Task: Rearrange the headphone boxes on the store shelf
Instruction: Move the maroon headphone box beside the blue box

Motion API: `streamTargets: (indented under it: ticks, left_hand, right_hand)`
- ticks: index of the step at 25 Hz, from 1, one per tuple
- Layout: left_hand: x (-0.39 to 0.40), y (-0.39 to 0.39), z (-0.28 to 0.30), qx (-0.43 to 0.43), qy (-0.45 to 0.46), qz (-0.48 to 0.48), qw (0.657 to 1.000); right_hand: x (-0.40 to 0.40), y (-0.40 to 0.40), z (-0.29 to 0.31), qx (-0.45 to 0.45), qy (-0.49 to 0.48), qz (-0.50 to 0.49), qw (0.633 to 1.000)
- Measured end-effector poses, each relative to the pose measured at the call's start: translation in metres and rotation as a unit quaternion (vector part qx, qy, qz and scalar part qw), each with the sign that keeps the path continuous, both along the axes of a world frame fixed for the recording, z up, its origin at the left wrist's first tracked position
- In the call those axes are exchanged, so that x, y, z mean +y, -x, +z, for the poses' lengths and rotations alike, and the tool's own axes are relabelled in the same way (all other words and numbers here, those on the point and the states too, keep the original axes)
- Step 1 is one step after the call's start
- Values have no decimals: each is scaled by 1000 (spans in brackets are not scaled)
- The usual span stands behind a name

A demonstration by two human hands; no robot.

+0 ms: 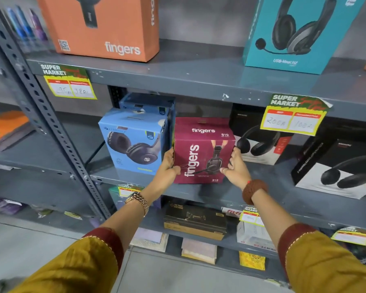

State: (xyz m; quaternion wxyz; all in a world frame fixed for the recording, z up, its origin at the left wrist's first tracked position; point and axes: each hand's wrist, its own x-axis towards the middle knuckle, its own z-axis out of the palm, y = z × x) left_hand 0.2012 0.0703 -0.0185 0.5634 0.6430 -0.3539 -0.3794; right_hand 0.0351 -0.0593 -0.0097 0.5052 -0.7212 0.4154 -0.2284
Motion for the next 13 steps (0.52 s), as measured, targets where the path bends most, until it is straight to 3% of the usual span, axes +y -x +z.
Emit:
streamTargets:
  ticks: [4, 8, 13]
  left_hand:
    - [-7, -4, -15, 12, 30, 21, 999]
    - [-5, 11, -44, 65, 60, 123, 988]
    - [-7, 58, -51, 80, 24, 233, 969]
  right_hand:
    - [-14, -10, -11, -10, -2, -13, 1000]
    - [-18, 3, -27, -21, -14, -38, 999]
    - [-29, 68, -47, -51, 5, -102, 993]
